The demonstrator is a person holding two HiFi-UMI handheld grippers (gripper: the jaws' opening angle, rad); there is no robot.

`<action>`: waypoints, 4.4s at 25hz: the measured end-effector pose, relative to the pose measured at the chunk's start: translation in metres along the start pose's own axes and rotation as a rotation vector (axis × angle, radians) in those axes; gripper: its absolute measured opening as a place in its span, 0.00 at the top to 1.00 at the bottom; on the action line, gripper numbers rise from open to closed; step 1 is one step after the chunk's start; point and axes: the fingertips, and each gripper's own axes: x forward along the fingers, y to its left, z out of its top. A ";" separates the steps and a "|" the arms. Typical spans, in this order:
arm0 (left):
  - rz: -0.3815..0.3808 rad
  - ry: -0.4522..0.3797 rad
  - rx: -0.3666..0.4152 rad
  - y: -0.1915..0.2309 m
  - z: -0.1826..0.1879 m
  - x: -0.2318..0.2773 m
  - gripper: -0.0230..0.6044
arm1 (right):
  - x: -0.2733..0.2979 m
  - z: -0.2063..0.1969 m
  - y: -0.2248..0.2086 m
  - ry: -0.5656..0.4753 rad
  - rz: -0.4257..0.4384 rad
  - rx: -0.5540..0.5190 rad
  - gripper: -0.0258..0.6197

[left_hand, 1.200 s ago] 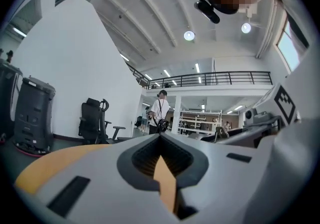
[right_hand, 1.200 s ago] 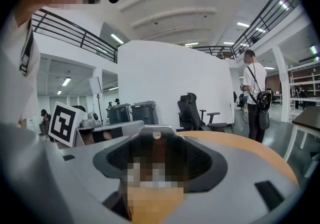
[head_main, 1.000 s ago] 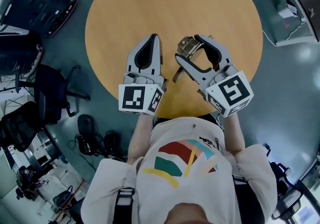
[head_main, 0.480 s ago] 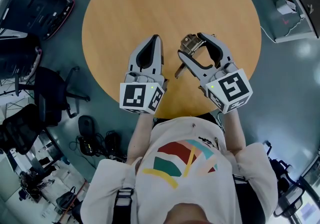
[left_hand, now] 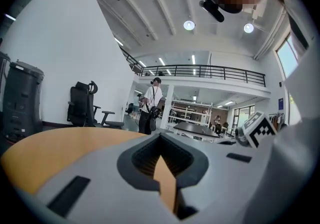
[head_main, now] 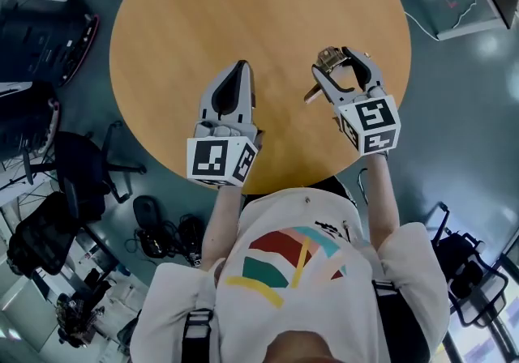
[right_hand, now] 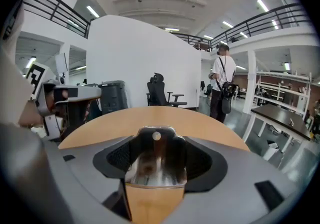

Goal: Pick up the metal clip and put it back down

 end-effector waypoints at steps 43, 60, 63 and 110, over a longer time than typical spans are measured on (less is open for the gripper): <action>-0.081 0.173 0.034 -0.053 -0.062 0.048 0.90 | 0.014 -0.178 -0.178 0.259 -0.383 0.184 0.48; -0.002 0.089 0.001 -0.015 -0.031 0.030 0.90 | -0.006 -0.004 -0.138 -0.119 -0.279 0.223 0.94; 0.033 0.056 -0.007 0.001 -0.023 0.025 0.90 | -0.004 0.040 -0.108 -0.203 -0.208 0.182 0.94; 0.103 -0.107 -0.019 0.027 0.025 -0.018 0.90 | -0.013 0.104 0.068 -0.359 0.064 0.040 0.94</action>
